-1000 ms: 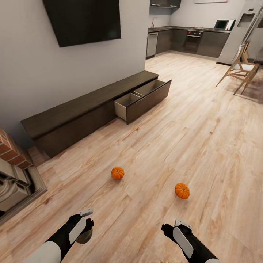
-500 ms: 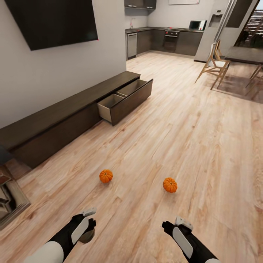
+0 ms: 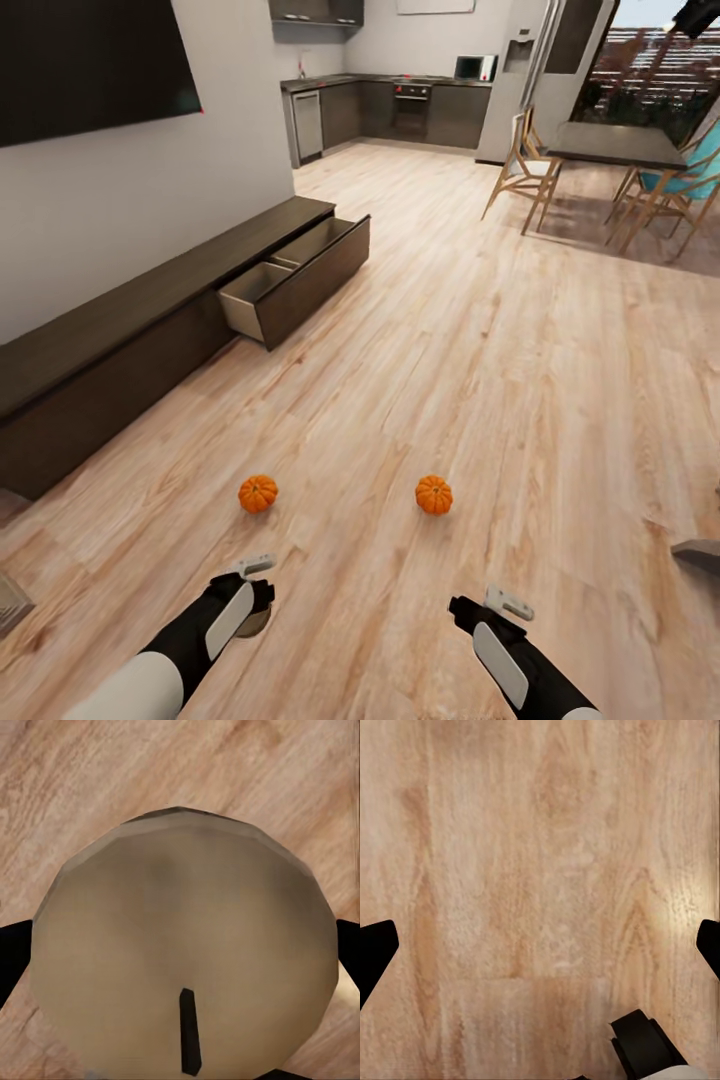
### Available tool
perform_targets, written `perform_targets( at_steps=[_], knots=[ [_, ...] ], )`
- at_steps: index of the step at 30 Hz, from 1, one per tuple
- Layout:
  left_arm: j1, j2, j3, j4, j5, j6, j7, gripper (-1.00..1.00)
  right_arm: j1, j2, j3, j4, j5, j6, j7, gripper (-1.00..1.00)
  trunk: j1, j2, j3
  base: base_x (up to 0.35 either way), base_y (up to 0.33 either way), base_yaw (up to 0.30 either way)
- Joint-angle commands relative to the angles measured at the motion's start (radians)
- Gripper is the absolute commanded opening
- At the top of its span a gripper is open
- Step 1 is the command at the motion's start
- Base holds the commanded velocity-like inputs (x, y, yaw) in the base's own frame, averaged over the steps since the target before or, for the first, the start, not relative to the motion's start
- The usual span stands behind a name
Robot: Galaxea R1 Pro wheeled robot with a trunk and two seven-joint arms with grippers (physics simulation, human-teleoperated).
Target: Place each of the two pumpkins and all three candles from the living room inside a cabinet in the living room (use any cabinet), then make sure every cabinet is closed, and position the cauldron so it is next to a table in the living room.
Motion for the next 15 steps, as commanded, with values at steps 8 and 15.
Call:
perform_targets(
  at_steps=[8,15],
  knots=[
    [0.0,-0.001,-0.052,-0.005,-0.001,0.002,0.009,-1.0,-0.001,-0.022,0.006,0.001,-0.006,-0.036,-0.002,1.0,0.0,0.0,0.003,0.0,0.0,-0.284],
    [0.0,-0.011,-0.075,-0.087,0.0,0.014,0.01,-1.0,-0.002,-0.03,0.001,-0.01,-0.004,0.001,-0.008,1.0,0.0,0.0,0.005,0.0,0.0,-0.284]
  ],
)
